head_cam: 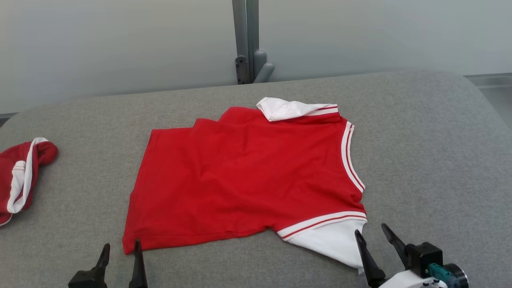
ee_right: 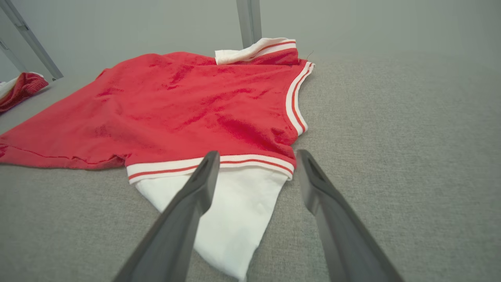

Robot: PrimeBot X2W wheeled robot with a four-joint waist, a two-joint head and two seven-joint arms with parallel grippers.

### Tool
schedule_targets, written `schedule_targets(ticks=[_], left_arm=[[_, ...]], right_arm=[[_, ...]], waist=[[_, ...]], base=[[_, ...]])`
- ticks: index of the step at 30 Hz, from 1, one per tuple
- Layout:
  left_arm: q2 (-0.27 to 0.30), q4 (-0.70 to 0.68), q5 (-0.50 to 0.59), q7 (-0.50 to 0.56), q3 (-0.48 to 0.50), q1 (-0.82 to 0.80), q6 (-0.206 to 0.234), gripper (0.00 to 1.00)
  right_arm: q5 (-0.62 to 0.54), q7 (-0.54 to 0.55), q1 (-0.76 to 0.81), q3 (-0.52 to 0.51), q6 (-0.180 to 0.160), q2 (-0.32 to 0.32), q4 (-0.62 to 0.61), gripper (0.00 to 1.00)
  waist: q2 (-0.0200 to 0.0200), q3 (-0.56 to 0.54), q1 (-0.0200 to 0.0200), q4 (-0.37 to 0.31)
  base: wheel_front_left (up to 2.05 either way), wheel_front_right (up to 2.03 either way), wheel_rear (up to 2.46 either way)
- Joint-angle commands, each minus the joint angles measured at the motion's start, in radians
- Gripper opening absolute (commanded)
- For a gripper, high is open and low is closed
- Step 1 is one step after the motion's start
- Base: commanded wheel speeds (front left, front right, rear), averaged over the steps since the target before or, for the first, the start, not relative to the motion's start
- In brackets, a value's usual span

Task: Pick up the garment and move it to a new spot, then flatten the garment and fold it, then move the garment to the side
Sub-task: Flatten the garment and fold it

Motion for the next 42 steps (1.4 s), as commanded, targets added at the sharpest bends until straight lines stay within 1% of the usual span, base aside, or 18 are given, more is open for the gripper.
schedule_targets(ticks=[1, 6, 13, 20, 27, 28, 29, 30, 37, 42], left_arm=[[0.002, 0.003, -0.004, -0.001, -0.014, -0.022, 0.001, 1.0], [0.002, 0.016, -0.013, -0.001, -0.043, -0.04, 0.006, 1.0], [0.002, 0.023, -0.001, -0.001, -0.051, -0.05, 0.003, 1.0], [0.002, 0.027, 0.004, -0.001, -0.046, -0.048, -0.004, 1.0], [0.002, 0.028, 0.003, -0.001, -0.047, -0.055, -0.007, 1.0], [0.002, 0.028, 0.003, -0.001, -0.048, -0.058, -0.007, 1.0], [0.002, 0.027, 0.002, 0.0, -0.048, -0.06, -0.006, 1.0], [0.002, 0.027, 0.001, -0.001, -0.048, -0.061, -0.005, 1.0], [0.002, 0.025, -0.012, -0.001, -0.051, -0.063, 0.0, 1.0], [0.002, 0.025, -0.029, -0.001, -0.063, -0.07, 0.013, 1.0]], right_arm=[[-0.006, -0.003, 0.013, 0.011, -0.001, -0.011, 0.04, 1.0], [0.0, -0.003, -0.005, 0.038, -0.001, -0.009, 0.168, 1.0], [0.042, -0.003, -0.051, 0.082, -0.001, 0.0, 0.241, 1.0], [0.099, -0.003, -0.053, 0.132, -0.001, -0.009, 0.271, 1.0], [0.163, -0.002, -0.038, 0.203, -0.001, -0.024, 0.236, 1.0], [0.179, -0.002, -0.04, 0.216, -0.001, -0.033, 0.219, 0.56], [0.187, -0.002, -0.041, 0.219, -0.001, -0.035, 0.209, 0.23], [0.194, -0.002, -0.043, 0.218, -0.001, -0.036, 0.197, 0.0], [0.225, -0.002, -0.033, 0.181, -0.001, -0.071, 0.123, 0.0], [0.234, -0.002, -0.025, 0.127, -0.001, -0.102, 0.073, 0.0]], waist=[[0.008, 0.018, 0.0, 0.003], [0.008, 0.035, 0.0, 0.009], [0.008, 0.048, 0.0, 0.018], [0.008, 0.055, 0.0, 0.025], [0.008, 0.065, 0.0, 0.022], [0.008, 0.068, 0.0, 0.02], [0.008, 0.07, 0.0, 0.018], [0.008, 0.072, 0.0, 0.017], [0.008, 0.084, 0.0, 0.001], [0.008, 0.091, 0.0, -0.015]], base=[[0.0, 0.0, 0.0], [0.0, 0.0, 0.0], [0.0, 0.0, 0.0], [0.0, 0.0, 0.0], [0.0, 0.0, 0.0], [0.0, 0.0, 0.0], [0.0, 0.0, 0.0], [0.0, 0.0, 0.0], [0.0, 0.0, 0.0], [0.0, 0.0, 0.0]])
